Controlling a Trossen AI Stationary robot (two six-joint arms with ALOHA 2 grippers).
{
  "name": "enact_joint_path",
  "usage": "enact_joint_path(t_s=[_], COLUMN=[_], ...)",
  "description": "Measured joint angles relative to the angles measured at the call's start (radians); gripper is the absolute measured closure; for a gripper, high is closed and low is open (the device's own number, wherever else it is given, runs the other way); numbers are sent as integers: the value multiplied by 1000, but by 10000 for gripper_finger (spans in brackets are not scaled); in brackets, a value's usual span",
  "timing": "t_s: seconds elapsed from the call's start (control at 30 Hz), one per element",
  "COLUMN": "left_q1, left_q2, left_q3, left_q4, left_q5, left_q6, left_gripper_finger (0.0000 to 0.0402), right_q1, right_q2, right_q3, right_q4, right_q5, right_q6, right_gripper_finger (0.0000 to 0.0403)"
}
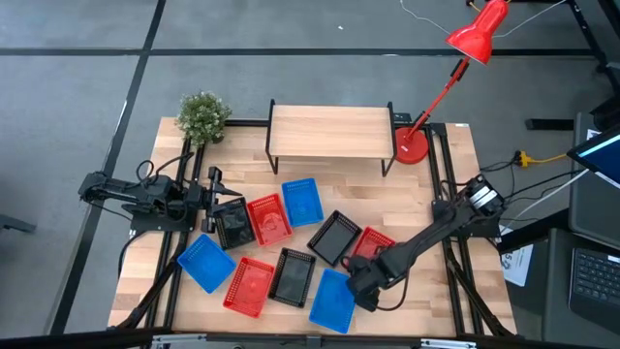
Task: Stack baskets on shelf by color
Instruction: Put the right red basket on the shelf
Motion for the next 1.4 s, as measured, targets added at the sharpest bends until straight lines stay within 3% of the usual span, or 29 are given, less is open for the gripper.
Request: enact_joint_path(t_s=[0.17, 0.4, 0.57, 0.7, 0.8, 0.87, 0.97, 1.17, 1.3, 1.4], left_q1=[0, 0, 0, 0, 0, 0, 0, 1, 4, 15], left_q2=[0, 0, 0, 0, 0, 0, 0, 0, 0, 0], left_q3=[0, 0, 0, 0, 0, 0, 0, 0, 0, 0], left_q4=[0, 0, -1, -1, -1, 0, 6, 40, 86, 124], left_q5=[0, 0, -5, -6, -13, -18, -46, -101, -181, -231], left_q6=[0, 0, 2, 2, 2, 4, 32, 38, 117, 164], left_gripper_finger=[274, 274, 274, 274, 274, 274, 274, 274, 274, 274], right_q1=[-1, -2, -11, -21, -22, -23, -51, -232, -451, -620], right_q2=[9, -2, -1, 0, 0, -1, -51, -187, -285, -328], right_q3=[0, 2, 79, 231, 367, 445, 467, 415, 363, 336], right_q4=[-11, -83, -298, -550, -717, -823, -774, -770, -718, -647], right_q5=[11, -4, -9, 7, 119, 253, 459, 652, 646, 586], right_q6=[1, -21, -24, -24, -55, -77, -174, -339, -549, -798], right_gripper_finger=[226, 384, 399, 401, 401, 401, 402, 402, 403, 403])
